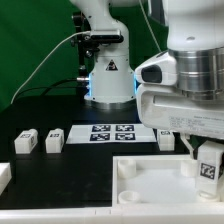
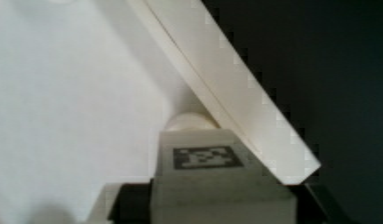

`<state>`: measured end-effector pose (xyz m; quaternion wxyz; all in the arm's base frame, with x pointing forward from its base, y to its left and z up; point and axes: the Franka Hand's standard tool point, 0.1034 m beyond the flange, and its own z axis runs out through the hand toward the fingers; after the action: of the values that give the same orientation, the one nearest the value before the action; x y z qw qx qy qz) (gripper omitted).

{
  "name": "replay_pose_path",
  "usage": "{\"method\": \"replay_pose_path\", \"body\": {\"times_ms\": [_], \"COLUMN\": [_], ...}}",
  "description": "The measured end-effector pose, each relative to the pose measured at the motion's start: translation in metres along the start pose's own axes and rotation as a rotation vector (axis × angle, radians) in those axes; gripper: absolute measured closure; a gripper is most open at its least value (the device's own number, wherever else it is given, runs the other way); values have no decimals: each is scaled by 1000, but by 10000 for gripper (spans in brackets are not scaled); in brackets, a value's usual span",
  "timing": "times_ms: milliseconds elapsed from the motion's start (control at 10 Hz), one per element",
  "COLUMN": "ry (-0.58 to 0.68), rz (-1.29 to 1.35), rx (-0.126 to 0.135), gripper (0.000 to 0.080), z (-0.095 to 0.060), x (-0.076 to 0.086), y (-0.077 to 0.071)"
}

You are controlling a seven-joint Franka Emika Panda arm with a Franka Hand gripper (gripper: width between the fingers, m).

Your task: Assemble one leg

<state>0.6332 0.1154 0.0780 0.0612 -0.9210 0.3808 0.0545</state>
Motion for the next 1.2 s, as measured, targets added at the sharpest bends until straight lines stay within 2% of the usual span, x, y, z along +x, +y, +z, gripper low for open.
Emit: {"method": "replay_pose_path", "body": {"times_ms": [200, 500, 700, 800, 900, 1000, 1100, 1200], "ry": [13, 14, 11, 11, 13, 4, 5, 31], "rz": [325, 725, 781, 771, 722, 644, 574, 333], "rx": [46, 99, 99, 98, 97, 72, 69, 54], "gripper": [504, 504, 504, 421, 284, 284, 174, 157], "z": [1, 1, 2, 2, 2, 3, 3, 1], "x": [3, 0, -1, -2, -2, -7, -9, -9], "y": [1, 1, 0, 0, 0, 0, -2, -2]}}
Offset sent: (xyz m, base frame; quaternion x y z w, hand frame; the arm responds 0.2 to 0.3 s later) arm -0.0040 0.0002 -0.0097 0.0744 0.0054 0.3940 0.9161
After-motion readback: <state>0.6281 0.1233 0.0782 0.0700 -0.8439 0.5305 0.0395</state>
